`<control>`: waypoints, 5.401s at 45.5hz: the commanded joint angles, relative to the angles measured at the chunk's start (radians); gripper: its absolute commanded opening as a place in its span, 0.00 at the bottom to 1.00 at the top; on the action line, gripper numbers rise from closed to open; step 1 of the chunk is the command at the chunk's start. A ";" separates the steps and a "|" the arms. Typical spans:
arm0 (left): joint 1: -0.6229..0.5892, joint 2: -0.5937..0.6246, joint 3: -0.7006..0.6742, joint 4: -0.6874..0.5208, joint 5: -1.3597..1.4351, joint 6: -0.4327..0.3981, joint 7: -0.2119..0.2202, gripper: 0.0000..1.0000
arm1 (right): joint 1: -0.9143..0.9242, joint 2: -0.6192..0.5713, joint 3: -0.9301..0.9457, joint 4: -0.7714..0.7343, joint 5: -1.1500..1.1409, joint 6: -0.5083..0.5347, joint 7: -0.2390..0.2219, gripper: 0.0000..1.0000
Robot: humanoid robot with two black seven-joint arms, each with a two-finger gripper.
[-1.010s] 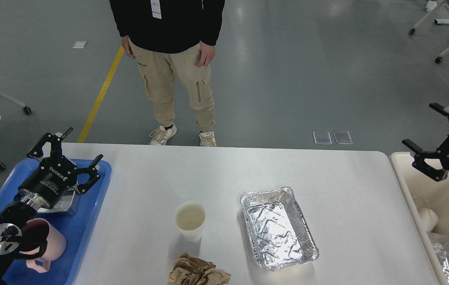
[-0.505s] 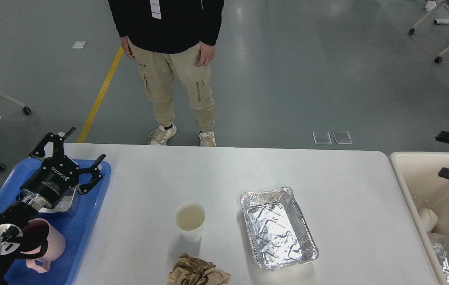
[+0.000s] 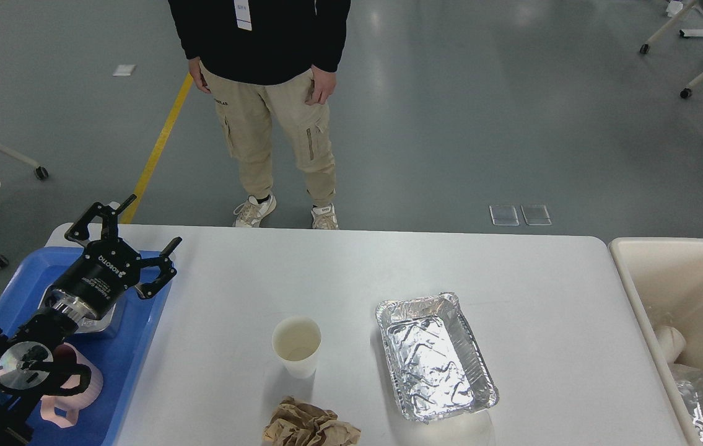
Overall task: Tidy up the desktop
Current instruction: 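Raise the right gripper up and away over the bin, then bring the right gripper down to the near edge of the foil tray, then grasp the foil tray edge with the right gripper and lift it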
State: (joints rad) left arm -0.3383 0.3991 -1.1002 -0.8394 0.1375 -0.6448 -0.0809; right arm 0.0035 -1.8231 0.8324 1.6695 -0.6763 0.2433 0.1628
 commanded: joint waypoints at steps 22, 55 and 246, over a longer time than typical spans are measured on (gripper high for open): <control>-0.019 0.009 0.008 0.037 0.005 -0.016 0.000 0.97 | -0.007 0.068 -0.061 0.058 -0.002 -0.107 0.027 1.00; -0.093 0.063 0.010 0.092 0.051 -0.006 0.001 0.97 | -0.062 0.553 -0.208 0.058 0.090 -0.280 0.026 1.00; -0.035 0.119 -0.069 0.114 0.113 -0.019 -0.013 0.97 | 0.090 1.453 -0.318 -0.430 -0.180 -0.414 0.044 0.00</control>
State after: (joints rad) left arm -0.3875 0.5124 -1.1465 -0.7257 0.2504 -0.6484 -0.0952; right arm 0.0679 -0.3710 0.5479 1.2584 -0.8559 -0.1713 0.2055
